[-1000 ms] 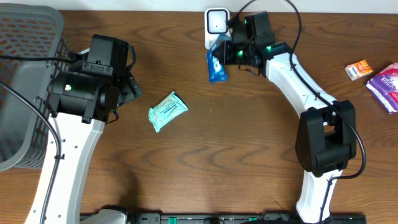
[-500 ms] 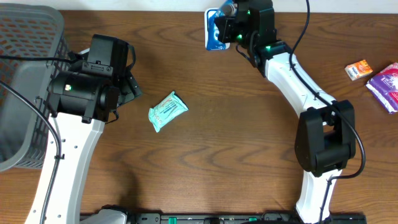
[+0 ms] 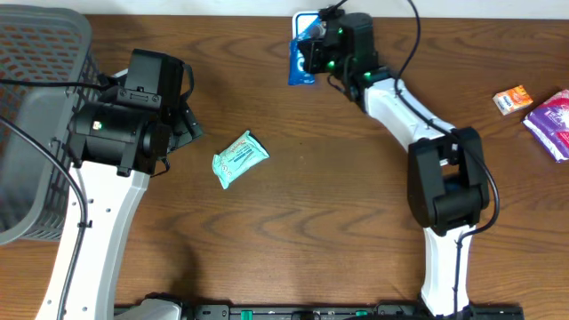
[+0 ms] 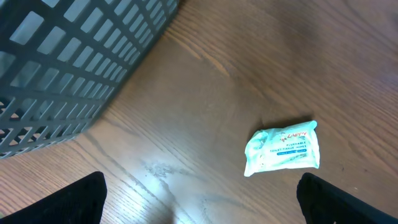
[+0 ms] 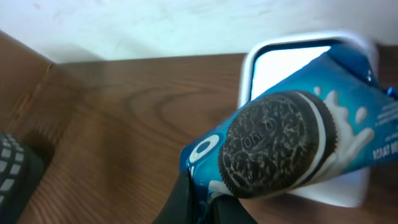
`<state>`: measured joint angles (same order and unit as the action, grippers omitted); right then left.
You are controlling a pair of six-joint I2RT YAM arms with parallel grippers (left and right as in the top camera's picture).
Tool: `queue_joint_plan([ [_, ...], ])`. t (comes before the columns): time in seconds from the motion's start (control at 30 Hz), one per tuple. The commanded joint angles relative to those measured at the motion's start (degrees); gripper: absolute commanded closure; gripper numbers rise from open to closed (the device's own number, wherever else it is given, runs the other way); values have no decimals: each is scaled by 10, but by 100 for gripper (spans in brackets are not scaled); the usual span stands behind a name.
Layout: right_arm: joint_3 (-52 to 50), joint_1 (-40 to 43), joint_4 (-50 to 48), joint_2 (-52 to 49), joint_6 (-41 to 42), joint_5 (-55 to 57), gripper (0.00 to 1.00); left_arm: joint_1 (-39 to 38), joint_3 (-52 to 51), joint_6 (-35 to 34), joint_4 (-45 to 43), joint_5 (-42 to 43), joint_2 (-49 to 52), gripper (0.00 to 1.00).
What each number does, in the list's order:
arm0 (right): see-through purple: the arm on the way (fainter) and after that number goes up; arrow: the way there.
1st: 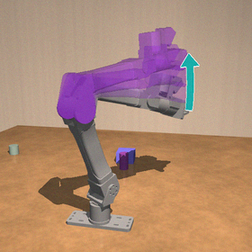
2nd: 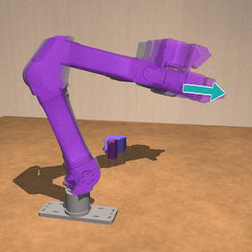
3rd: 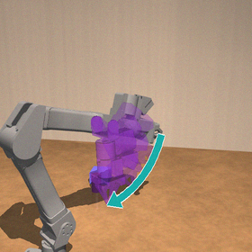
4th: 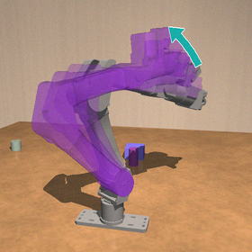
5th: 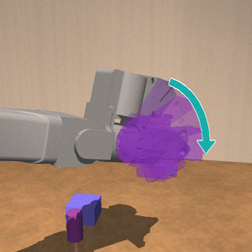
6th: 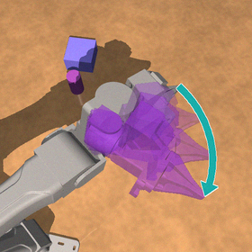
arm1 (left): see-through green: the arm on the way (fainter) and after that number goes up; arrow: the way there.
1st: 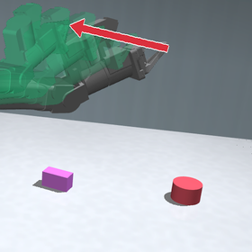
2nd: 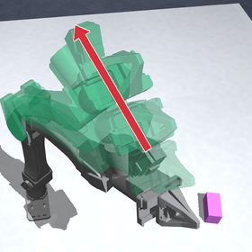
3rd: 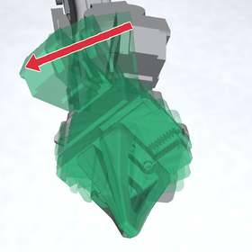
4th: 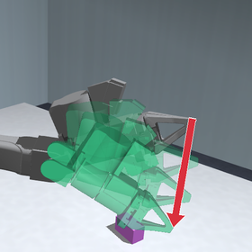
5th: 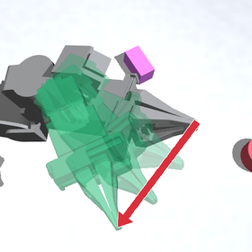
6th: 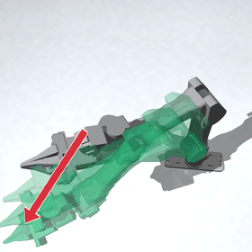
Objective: Scan the item barcode
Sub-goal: 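Carry the Oreo bag to the far right and release it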
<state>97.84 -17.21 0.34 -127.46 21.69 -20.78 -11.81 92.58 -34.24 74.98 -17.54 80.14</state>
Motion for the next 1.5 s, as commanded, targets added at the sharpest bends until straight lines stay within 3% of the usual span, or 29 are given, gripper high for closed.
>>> queue_joint_plan([
  [0.0, 56, 40, 49, 21, -29, -18, 99, 2, 4, 6, 2, -12, 2, 2],
  [0.13, 101, 91, 174, 40, -64, 0, 99, 2, 4, 6, 2, -12, 2, 2],
  [0.37, 130, 198, 386, 62, -71, 150, 99, 2, 4, 6, 2, -12, 2, 2],
  [0.47, 127, 246, 448, 61, -126, 180, 99, 2, 4, 6, 2, -12, 2, 2],
  [0.7, 122, 323, 509, 61, -181, 304, 99, 2, 4, 6, 2, -12, 2, 2],
  [0.83, 122, 349, 516, 61, -196, 308, 99, 2, 4, 6, 2, -12, 2, 2],
  [0.87, 122, 353, 516, 61, -196, 307, 96, 2, 4, 6, 2, -12, 2, 2],
  [0.9, 121, 357, 517, 61, -196, 308, 85, 2, 4, 6, 2, -12, 2, 2],
  [0.93, 121, 358, 517, 60, -196, 308, 71, 2, 4, 6, 2, -12, 2, 2],
  [1.0, 121, 360, 517, 59, -196, 308, 29, 2, 4, 6, 2, -12, 2, 2],
  [1.03, 121, 360, 518, 58, -192, 308, 14, 2, 4, 6, 2, -12, 2, 2],
  [1.07, 121, 360, 518, 56, -188, 308, 7, 2, 4, 6, 2, -12, 2, 2],
  [1.17, 119, 357, 522, 55, -162, 298, 3, 2, 4, 6, 2, -12, 2, 2],
  [1.27, 119, 352, 528, 55, -162, 215, 2, 2, 4, 6, 2, -12, 2, 2],
  [1.47, 119, 323, 556, 55, -162, 38, 9, 2, 4, 6, 2, -12, 2, 2],
])
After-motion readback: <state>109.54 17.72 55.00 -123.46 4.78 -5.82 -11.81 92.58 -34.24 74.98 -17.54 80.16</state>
